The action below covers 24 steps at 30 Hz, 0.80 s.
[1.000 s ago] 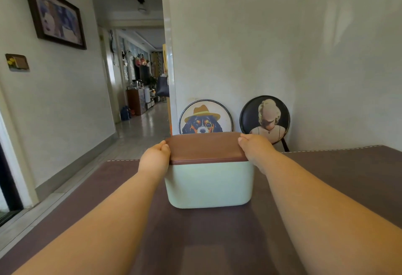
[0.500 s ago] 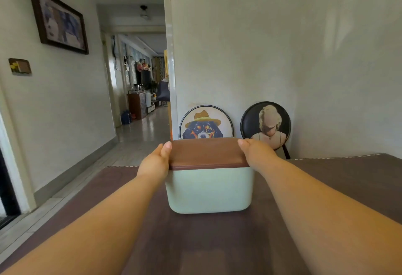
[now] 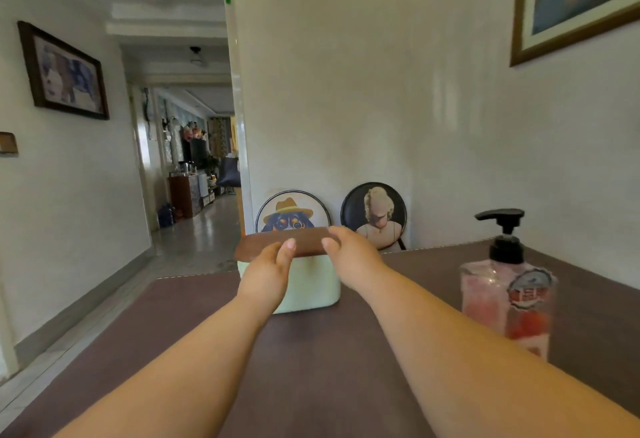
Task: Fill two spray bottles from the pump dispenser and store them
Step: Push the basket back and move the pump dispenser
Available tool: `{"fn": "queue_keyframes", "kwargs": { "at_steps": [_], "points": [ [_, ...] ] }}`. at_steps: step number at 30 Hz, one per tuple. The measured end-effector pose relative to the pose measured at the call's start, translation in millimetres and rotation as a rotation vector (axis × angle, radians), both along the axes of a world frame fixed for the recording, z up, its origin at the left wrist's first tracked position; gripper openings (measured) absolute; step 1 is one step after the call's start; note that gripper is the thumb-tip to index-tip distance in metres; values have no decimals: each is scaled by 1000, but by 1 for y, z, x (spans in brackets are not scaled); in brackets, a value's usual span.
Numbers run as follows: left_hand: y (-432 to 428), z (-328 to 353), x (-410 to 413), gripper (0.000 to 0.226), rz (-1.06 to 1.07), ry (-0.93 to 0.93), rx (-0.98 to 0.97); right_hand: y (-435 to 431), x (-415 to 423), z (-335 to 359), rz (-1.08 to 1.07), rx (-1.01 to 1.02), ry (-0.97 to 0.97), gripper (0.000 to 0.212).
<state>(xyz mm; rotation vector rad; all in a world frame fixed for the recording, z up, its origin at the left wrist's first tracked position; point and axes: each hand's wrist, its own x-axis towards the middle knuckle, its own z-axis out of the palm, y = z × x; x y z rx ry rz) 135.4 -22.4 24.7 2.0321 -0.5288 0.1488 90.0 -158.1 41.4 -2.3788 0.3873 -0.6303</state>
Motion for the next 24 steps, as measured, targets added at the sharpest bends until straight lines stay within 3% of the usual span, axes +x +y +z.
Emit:
{"fn": "queue_keyframes", "kwargs": {
  "at_steps": [6,12,14,16,19,22,24],
  "points": [
    [-25,-23,-92,51,-195,29,28,2,-98,-5,-41,-82,-97,41],
    [-72,-40,-169,85,-482,214,67,-25,-171,11,-162,-208,-411,33],
    [-87,-40,-188,72,-518,260,36,-38,-192,19,-226,-187,-544,31],
    [-100,-40,-203,34,-539,286,-2,-56,-206,19,-339,-154,-641,31],
    [-115,-44,-207,35,-483,326,-105,-81,-215,5,-455,94,-595,43],
    [-120,-47,-209,56,-336,348,-81,-95,-215,-19,-309,594,-431,60],
    [-123,-55,-206,61,-300,380,-83,-97,-213,-38,-214,776,-329,63]
  ]
}}
